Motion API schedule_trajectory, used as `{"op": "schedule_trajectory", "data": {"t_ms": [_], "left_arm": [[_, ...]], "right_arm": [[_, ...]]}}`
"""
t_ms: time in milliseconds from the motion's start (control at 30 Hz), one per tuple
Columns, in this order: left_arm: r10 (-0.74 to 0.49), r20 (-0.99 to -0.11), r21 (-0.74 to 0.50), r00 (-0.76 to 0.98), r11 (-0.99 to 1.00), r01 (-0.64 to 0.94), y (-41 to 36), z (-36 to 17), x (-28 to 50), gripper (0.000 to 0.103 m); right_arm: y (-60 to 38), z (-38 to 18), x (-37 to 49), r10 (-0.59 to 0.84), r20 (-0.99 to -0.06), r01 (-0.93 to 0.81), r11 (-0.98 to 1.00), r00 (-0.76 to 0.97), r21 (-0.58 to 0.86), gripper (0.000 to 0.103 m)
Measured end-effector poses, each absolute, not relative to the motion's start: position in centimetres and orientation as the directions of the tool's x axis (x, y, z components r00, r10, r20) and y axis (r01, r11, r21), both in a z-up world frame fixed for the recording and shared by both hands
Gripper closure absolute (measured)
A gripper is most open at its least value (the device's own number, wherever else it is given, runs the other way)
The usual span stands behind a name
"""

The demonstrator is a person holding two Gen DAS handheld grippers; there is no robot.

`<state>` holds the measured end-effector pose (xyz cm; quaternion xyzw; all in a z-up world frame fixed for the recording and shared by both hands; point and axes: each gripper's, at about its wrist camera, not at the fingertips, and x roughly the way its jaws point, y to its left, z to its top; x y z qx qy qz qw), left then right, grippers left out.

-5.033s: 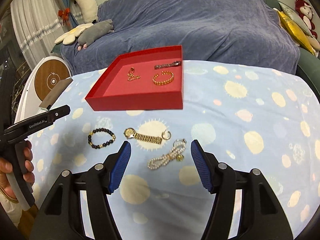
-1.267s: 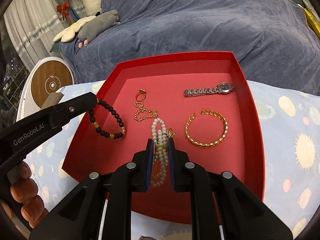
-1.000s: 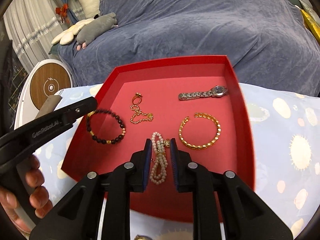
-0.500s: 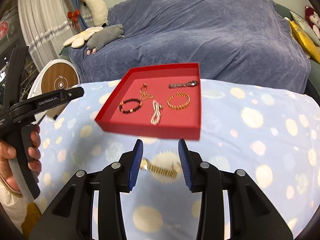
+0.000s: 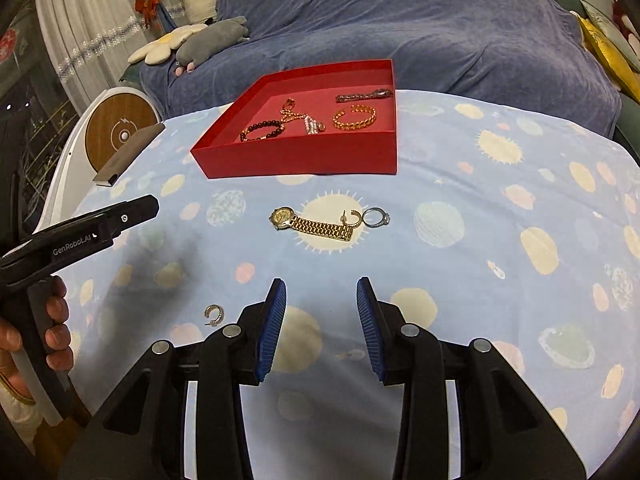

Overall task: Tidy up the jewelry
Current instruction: 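Move the left tool to the gold hoop earring while the right nears the gold watch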

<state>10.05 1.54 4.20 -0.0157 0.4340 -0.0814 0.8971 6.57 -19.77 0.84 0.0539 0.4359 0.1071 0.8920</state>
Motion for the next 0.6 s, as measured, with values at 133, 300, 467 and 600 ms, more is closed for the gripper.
{"op": "schedule_trajectory", "data": {"t_ms": [133,300,467,600], "left_arm": [[-0.219,-0.808,-0.124,0.547,0.971,0.205,0.4,2.7,9.3,0.05],[-0.262,-0.83,-0.14,0.493,0.953,0.27,-1.3,1.3,7.8,0.05],[-0.275,-0.845,-0.142,0.459,0.942,0.303,-2.6,0.0,6.8,0.05],[-0.253,-0.858,-0.125,0.448,0.947,0.296,-2.6,-0.9,6.9,0.05]], "right_arm": [[-19.8,-0.1,7.5,0.232,-0.778,-0.139,0.973,0.585,0.185,0.067],[-21.0,-0.7,8.5,0.241,-0.784,-0.1,0.969,0.572,0.225,0.067],[-21.0,-0.7,8.7,0.229,-0.785,-0.1,0.972,0.575,0.211,0.067],[-21.0,-0.6,8.9,0.23,-0.785,-0.1,0.972,0.575,0.212,0.067]]}}
